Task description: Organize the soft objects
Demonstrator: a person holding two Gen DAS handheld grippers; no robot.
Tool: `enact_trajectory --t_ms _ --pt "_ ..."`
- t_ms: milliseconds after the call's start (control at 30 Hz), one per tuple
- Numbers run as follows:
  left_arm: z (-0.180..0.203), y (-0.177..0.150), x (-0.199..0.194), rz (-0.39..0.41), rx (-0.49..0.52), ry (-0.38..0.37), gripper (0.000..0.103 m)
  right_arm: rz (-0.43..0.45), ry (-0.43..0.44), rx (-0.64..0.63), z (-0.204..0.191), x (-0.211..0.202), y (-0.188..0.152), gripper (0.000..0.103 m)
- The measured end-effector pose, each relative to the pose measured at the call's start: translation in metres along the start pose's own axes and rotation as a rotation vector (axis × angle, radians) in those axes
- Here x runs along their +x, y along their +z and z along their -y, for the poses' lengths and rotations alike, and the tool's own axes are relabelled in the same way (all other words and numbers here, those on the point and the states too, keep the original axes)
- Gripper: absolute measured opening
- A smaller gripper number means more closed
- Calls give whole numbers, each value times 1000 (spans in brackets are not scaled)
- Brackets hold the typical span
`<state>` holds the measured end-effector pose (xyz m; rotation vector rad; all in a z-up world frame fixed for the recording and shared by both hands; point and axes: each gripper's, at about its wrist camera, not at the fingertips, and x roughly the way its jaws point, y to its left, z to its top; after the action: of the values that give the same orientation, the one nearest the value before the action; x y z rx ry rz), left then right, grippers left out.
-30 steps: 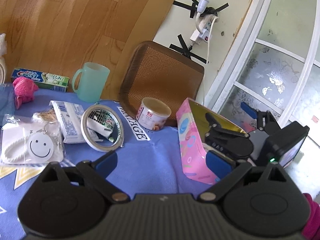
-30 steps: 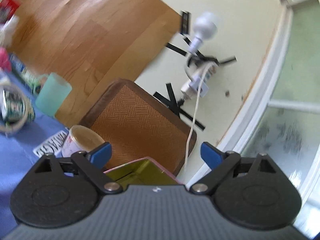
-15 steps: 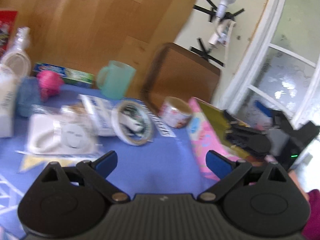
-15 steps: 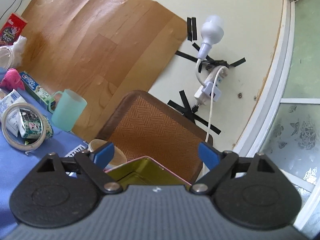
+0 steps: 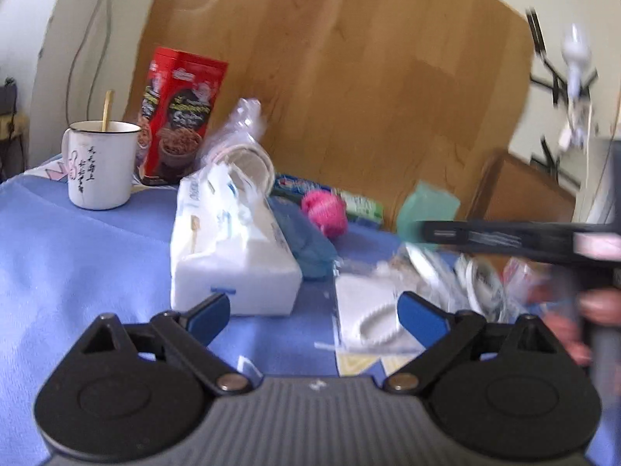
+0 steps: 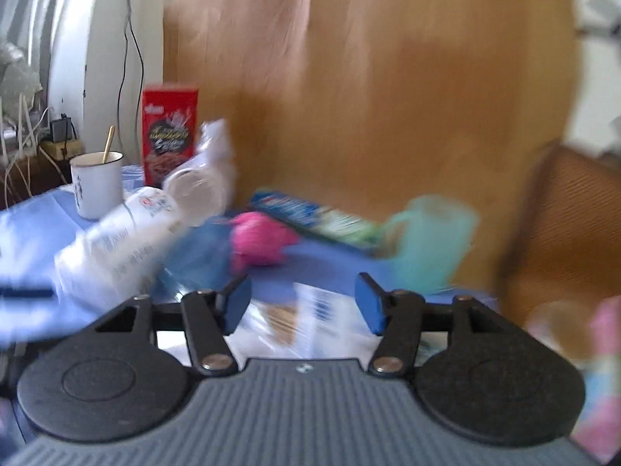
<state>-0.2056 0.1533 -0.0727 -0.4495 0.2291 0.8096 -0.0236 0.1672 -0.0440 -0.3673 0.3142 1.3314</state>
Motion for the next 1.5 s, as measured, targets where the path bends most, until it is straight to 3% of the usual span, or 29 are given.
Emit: enact_trajectory --t_ms 233,333,367,533,700,867,967,1100,1167,1233,1400,1500 --pt "-9 -1 -2 17 -56 -39 97 -237 56 204 -6 122 46 55" --pt "-9 -5 -1 21 -53 -46 97 -253 40 291 2 134 48 44" --pt "-8 -6 -1 23 -48 -46 97 -233 43 305 4 128 49 38" --pt "-4 -6 -2 19 -30 -43 97 -82 61 200 10 49 40 38" --pt "-6 -5 2 -8 -30 -49 97 48 100 58 23 -60 -8 39" --pt "-3 -5 11 -87 -5 -70 97 2 26 -110 24 -123 -80 39" --pt "8 -8 20 -144 54 -43 96 -43 53 -172 13 -140 -113 39" --pt "23 -13 26 -194 150 6 96 39 7 -278 -9 -151 -139 45" --pt "30 -16 28 -212 188 33 96 60 9 -256 -10 -152 -143 64" --pt "33 -18 27 -217 214 46 96 67 22 -202 -3 -151 -146 76" --pt "36 -17 29 -232 235 68 96 36 57 -14 15 -145 -142 82" --pt "37 -16 33 -247 244 71 96 -15 153 123 34 -140 -142 83"
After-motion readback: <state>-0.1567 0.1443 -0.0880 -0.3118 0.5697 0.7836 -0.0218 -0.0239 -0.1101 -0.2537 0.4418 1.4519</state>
